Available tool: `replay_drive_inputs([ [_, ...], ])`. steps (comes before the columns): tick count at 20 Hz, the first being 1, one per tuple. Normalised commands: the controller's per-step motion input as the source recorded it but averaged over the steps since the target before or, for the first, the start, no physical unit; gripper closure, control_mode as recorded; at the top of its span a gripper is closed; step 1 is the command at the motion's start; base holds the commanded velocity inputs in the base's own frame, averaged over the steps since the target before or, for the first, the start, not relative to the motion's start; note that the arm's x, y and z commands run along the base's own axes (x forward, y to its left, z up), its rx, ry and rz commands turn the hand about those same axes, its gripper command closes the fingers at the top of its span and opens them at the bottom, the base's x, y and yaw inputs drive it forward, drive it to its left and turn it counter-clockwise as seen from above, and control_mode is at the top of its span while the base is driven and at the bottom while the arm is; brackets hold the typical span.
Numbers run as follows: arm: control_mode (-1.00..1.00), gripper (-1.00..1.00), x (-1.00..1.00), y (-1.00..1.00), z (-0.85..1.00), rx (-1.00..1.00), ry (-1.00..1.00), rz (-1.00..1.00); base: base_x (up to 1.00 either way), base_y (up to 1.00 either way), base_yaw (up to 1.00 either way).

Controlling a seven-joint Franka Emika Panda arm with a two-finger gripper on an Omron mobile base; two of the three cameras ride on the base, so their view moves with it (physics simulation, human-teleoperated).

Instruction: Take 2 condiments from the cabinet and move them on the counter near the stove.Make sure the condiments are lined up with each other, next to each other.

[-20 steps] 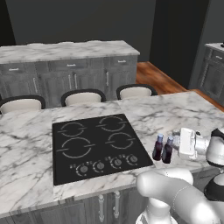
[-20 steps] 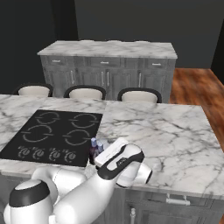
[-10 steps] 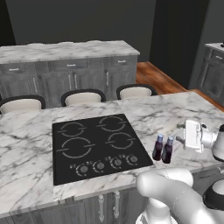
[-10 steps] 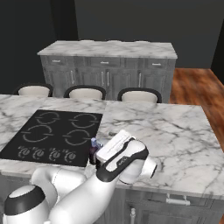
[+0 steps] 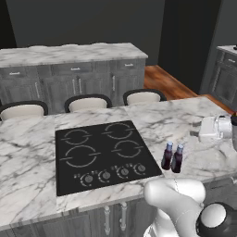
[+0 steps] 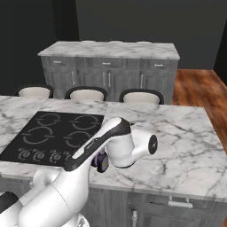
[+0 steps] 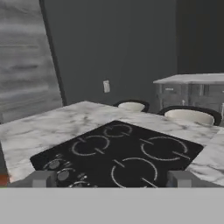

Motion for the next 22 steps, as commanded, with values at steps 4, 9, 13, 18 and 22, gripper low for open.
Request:
replay_drive_inputs([
  [4,-1.00,-1.00,-0.08,0.14,0.53,-0.26,0.57,-0.38,0.00,0.00,0.00],
  [9,-1.00,-1.00,0.00,0.19,0.35,-0.34,0.56,-0.36,0.00,0.00,0.00],
  [13,-1.00,-1.00,0.00,0.33,0.23,-0.30,0.39,-0.27,0.00,0.00,0.00],
  [18,-1.00,-1.00,-0.01,0.66,0.04,-0.28,0.04,-0.26,0.00,0.00,0.00],
  [22,-1.00,-1.00,-0.36,0.34,0.08,-0.14,-0.18,-0.18,0.00,0.00,0.00],
])
